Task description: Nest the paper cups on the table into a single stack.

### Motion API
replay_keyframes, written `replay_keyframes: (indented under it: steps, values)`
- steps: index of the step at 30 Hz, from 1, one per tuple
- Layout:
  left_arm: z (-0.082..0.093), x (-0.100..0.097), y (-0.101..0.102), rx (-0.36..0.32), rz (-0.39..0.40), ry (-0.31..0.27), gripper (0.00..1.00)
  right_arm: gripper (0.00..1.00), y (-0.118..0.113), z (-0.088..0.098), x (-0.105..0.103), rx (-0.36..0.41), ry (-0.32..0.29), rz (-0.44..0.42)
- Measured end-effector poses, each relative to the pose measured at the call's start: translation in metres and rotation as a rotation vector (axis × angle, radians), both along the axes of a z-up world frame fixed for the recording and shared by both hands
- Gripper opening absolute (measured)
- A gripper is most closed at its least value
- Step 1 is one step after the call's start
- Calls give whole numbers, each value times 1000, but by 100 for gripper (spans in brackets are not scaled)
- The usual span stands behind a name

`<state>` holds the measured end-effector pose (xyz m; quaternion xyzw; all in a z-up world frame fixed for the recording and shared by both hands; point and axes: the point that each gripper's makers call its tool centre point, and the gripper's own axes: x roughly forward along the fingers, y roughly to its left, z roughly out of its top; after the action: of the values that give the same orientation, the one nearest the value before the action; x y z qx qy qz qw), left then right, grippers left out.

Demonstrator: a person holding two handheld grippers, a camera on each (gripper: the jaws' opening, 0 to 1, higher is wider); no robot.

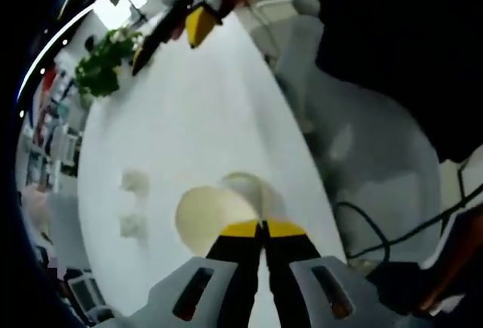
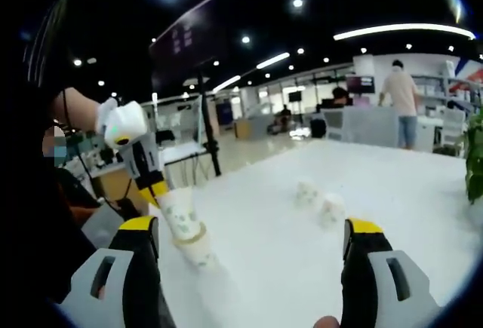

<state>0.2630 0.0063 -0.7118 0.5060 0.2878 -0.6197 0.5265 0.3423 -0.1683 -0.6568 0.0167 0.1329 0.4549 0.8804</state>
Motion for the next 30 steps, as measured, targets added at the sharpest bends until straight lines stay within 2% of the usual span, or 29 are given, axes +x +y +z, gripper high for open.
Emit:
replay_keyframes:
  steps: [4, 19, 30]
  values:
    - [-2, 0, -2, -13, 12, 9, 0, 100, 0, 0, 0, -4, 2, 6]
    - [-18, 1, -4, 44, -53, 8, 0, 100, 0, -4, 0, 5, 16, 2]
    - [-23, 7, -5, 58, -60, 17, 0, 100, -5, -7, 1, 14, 31, -15]
